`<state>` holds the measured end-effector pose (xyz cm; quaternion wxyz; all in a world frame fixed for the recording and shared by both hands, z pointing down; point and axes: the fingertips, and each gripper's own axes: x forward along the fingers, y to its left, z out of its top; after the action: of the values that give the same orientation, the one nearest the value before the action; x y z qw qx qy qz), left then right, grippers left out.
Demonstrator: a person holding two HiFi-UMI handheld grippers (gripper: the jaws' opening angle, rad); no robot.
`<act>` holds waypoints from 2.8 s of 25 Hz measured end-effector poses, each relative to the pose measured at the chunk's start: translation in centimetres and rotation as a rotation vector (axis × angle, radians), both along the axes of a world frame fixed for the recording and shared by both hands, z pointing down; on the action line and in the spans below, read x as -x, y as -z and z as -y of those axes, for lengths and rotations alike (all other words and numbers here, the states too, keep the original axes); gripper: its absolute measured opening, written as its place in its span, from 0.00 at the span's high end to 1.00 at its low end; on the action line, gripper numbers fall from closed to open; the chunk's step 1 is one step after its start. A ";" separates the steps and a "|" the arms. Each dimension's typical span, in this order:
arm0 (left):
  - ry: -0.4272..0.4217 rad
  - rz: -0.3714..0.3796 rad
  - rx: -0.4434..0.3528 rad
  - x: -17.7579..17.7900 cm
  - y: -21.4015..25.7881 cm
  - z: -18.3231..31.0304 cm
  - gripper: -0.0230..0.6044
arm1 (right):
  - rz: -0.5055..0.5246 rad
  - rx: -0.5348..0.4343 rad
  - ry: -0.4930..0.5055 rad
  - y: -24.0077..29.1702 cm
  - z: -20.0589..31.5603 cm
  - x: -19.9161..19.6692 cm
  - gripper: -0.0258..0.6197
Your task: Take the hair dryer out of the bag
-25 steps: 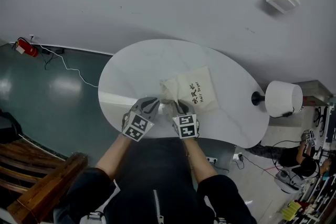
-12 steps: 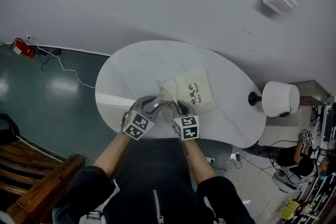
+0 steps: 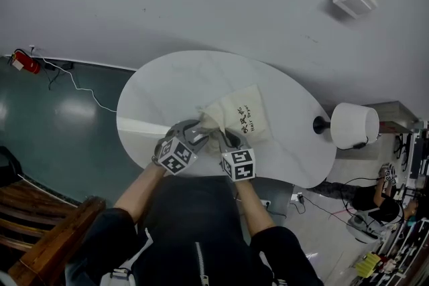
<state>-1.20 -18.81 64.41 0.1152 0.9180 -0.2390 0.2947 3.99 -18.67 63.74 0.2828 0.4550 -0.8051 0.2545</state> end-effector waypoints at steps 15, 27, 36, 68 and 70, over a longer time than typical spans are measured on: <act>-0.149 0.120 0.046 -3.3 -4.6 -0.8 0.61 | 0.024 0.022 0.003 0.1 0.0 -0.2 0.90; -0.198 0.218 0.087 -4.4 -8.1 -1.0 0.61 | 0.044 0.039 -0.003 -0.1 0.2 0.0 0.90; -0.244 0.290 0.119 -4.4 -10.5 -1.3 0.61 | 0.061 0.046 -0.013 -0.2 0.1 0.0 0.90; -0.329 0.350 0.032 -4.0 -9.7 -2.0 0.79 | 0.080 0.065 -0.025 -0.9 0.1 -0.4 0.90; -0.327 0.353 0.028 -3.6 -9.6 -1.9 0.79 | 0.077 0.066 -0.022 -1.0 0.1 -0.3 0.90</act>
<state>2.38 -16.87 73.97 0.0351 0.8771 -0.0996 0.4686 4.33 -18.78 64.70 0.2633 0.4442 -0.8016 0.3013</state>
